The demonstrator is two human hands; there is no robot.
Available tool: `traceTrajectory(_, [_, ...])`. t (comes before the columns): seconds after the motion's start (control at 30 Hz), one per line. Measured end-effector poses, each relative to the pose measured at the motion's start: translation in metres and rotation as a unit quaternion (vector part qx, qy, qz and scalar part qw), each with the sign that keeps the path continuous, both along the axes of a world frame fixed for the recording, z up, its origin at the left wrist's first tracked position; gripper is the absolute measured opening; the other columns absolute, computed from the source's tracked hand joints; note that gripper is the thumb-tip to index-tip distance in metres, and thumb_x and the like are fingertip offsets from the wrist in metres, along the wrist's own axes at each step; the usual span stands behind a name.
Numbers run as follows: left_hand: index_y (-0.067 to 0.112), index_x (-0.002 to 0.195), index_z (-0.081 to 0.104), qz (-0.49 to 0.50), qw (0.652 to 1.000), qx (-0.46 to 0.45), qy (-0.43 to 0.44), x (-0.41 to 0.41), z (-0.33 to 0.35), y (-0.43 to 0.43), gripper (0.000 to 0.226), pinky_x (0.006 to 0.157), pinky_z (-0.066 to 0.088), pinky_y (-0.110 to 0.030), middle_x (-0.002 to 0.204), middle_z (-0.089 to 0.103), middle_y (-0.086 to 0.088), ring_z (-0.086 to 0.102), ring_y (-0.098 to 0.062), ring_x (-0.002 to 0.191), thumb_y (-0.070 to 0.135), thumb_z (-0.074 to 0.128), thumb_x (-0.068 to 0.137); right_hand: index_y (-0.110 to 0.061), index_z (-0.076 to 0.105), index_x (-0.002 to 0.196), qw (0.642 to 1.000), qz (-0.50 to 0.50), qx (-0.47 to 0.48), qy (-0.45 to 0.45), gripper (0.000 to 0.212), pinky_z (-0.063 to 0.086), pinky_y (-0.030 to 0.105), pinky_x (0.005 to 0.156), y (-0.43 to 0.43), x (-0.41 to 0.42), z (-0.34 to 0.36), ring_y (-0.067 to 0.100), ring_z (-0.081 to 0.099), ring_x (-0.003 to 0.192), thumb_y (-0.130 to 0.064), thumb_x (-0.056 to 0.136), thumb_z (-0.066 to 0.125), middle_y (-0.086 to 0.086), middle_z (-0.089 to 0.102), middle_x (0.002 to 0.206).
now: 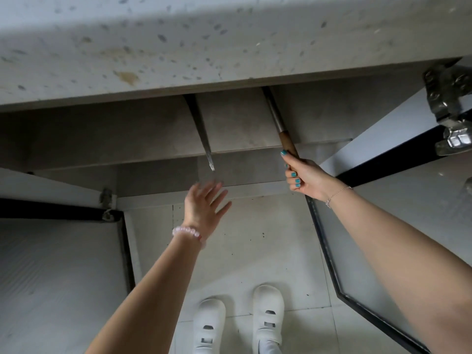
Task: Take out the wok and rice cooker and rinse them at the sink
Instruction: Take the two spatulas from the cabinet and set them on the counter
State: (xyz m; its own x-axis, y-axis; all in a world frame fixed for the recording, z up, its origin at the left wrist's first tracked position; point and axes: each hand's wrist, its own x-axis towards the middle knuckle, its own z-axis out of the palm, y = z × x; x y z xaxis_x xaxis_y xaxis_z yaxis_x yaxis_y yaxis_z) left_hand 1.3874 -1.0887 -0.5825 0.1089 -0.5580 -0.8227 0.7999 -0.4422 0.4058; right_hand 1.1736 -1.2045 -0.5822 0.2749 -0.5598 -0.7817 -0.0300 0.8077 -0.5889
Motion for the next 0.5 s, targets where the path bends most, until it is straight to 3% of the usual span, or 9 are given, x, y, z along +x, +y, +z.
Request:
traceTrajectory(0.23, [0.003,0.105,0.055,0.085,0.993,-0.024,0.076,0.016,-0.003,-0.048,0.048,0.102,0.035,-0.046,0.111,0.06,-0.012,0.055,-0.027,0.109,0.043,0.03,0.098,-0.017,0.043,0.072,1.0,-0.003,0.006,-0.006,0.031,0.028,0.016,0.04,0.024,-0.002,-0.007,0.005,0.03,0.04,-0.037,0.09,0.058,-0.006,0.035,0.051])
traceTrajectory(0.37, [0.009,0.084,0.056,0.021,0.997,-0.043,0.062,0.024,-0.006,-0.054,0.038,0.091,0.041,-0.039,0.085,0.059,-0.006,0.059,-0.023,0.087,0.038,0.035,0.096,-0.018,0.043,0.073,1.0,-0.005,0.012,-0.008,0.028,0.03,0.015,0.04,0.028,-0.001,-0.007,0.006,0.031,0.042,-0.033,0.091,0.058,-0.006,0.036,0.051])
traceTrajectory(0.5, [0.014,0.076,0.056,-0.014,0.999,-0.039,0.009,0.027,-0.008,-0.052,0.029,0.081,0.049,-0.036,0.071,0.061,0.001,0.061,-0.017,0.083,0.025,0.041,0.098,-0.018,0.044,0.073,1.0,-0.009,0.019,-0.003,0.027,0.03,0.015,0.04,0.029,0.001,-0.003,0.006,0.031,0.043,-0.033,0.09,0.059,-0.006,0.038,0.051])
